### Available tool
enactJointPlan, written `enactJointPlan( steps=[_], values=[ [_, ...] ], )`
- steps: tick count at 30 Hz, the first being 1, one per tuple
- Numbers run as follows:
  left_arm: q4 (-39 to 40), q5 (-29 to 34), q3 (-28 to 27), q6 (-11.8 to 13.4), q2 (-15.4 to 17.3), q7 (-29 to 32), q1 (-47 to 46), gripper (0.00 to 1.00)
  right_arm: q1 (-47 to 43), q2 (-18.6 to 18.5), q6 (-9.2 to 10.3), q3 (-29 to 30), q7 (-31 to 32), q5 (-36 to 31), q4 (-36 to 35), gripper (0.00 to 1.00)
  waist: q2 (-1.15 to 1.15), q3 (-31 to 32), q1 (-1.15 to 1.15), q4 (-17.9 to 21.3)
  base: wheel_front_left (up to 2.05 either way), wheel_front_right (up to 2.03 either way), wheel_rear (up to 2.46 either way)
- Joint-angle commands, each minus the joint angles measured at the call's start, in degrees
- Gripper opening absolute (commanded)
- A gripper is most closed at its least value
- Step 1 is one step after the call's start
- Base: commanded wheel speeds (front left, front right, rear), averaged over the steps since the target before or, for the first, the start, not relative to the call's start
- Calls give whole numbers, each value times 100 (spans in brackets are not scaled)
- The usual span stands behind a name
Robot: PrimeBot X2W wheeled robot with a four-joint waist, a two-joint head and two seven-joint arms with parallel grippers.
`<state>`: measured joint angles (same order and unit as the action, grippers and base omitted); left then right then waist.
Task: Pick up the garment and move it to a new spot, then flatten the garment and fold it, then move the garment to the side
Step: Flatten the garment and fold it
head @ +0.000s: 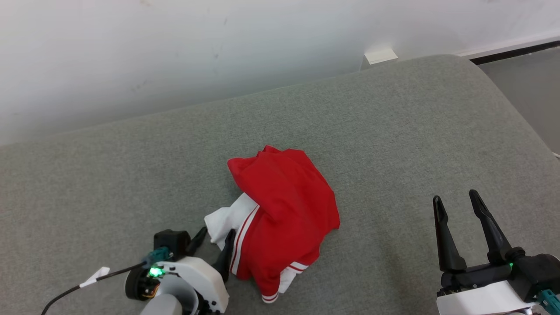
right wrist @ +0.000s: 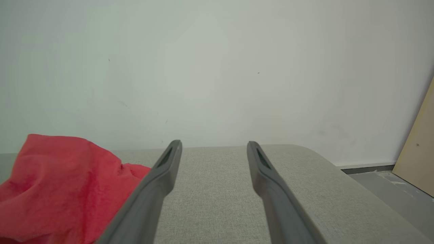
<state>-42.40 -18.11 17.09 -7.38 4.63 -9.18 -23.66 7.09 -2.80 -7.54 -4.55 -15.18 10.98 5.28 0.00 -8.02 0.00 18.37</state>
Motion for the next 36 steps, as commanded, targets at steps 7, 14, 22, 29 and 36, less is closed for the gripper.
enactJointPlan(
  steps=[7,14,22,29,36],
  values=[
    [-272,-101,153,-12,42,-146,-162,0,45,-19,11,40,5,113,-30,100,0,-48,0,57,0,0,0],
    [-133,-171,294,-12,14,-315,-213,0,-4,-19,10,119,5,93,-30,100,0,22,0,-134,0,0,0],
    [405,-233,189,-2,448,-245,-545,0,-9,-20,11,54,6,7,0,100,0,99,0,-356,0,0,0],
    [565,-479,-36,-2,1339,493,-1249,0,115,-19,11,-22,6,46,-27,100,0,-110,0,-215,0,0,0],
    [58,-738,-216,-3,2262,974,-1953,0,189,-20,11,-70,6,180,-45,100,0,-472,0,142,0,0,0]
  ],
)
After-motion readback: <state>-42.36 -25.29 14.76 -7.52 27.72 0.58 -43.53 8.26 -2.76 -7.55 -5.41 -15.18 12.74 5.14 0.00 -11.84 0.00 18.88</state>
